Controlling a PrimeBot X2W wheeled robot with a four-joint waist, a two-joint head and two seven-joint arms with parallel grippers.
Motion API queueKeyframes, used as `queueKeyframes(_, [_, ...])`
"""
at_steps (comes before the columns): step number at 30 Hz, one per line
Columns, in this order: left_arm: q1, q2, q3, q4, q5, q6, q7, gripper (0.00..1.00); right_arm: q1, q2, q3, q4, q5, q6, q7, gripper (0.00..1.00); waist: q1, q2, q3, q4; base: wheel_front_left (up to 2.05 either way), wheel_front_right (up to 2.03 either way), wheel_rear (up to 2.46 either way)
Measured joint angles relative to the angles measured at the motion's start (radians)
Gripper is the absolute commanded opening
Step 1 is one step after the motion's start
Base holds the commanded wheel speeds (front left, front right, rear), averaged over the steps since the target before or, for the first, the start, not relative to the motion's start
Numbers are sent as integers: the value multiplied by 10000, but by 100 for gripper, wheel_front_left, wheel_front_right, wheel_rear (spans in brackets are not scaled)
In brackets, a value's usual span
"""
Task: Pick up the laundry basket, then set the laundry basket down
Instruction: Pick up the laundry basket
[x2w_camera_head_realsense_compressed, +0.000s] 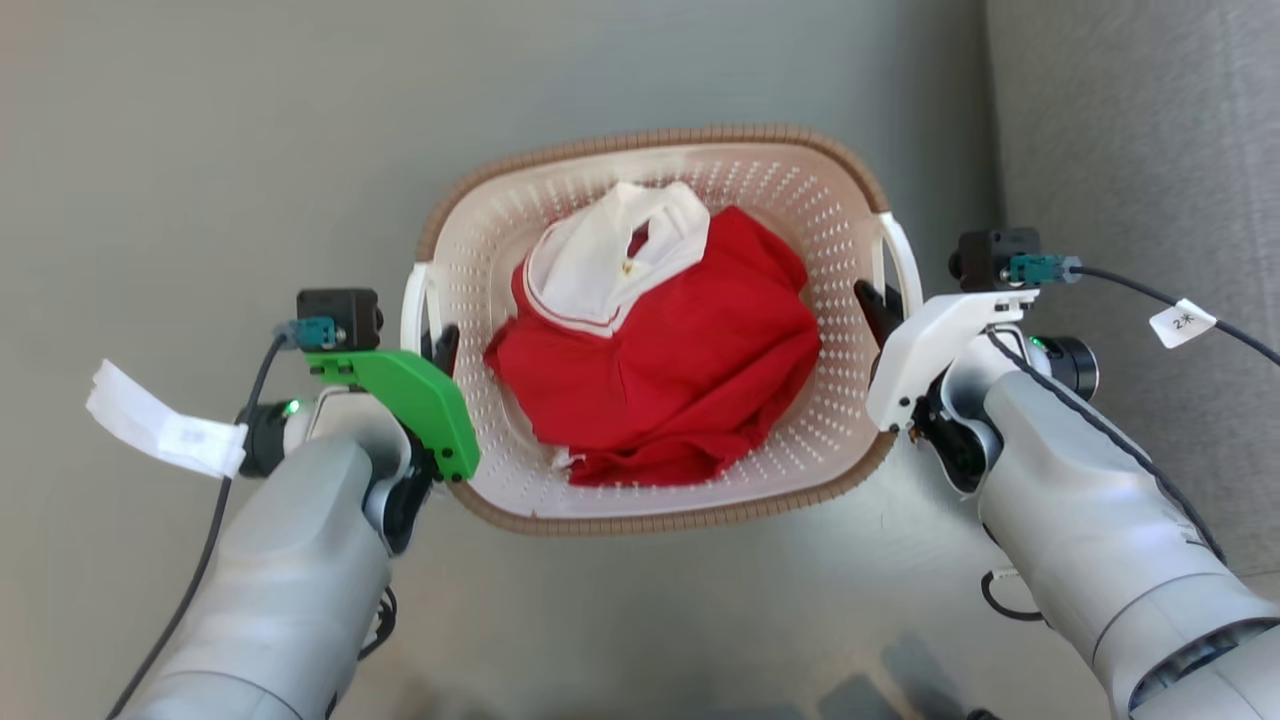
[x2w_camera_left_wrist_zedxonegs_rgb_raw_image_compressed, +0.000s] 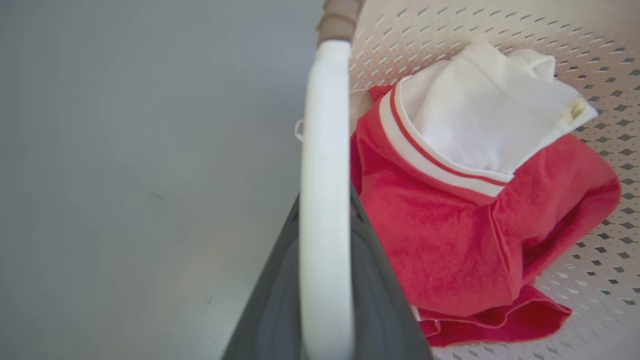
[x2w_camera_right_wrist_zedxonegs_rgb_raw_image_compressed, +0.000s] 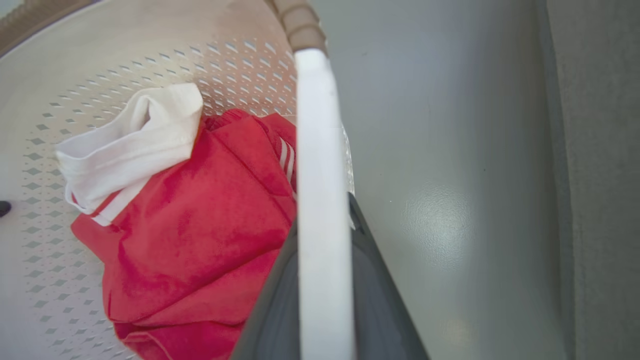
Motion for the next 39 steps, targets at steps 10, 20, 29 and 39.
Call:
queueKeyframes(10, [757,2,-418,46,-585,0,637,0,677,12,347,199,646,0,805,0,0,0,-1432,-76,0,0,0])
queueKeyframes(20, [1682,4,-690,274,-1164,0,1306,0,1518,17,897,128,1427,-12,1835,0,0,0,-2871,-191,0,0,0])
queueKeyframes(29, [2261,42,-959,290,-1511,0,1850,0,2069,6,1198,121,1904,-25,2566,0,0,0,-4223,-378,0,0,0])
queueKeyframes(39, [2278,27,-1039,556,-1626,0,2330,0,2097,19,1384,123,2165,-94,3076,0,0,0,-4854,-604,0,0,0])
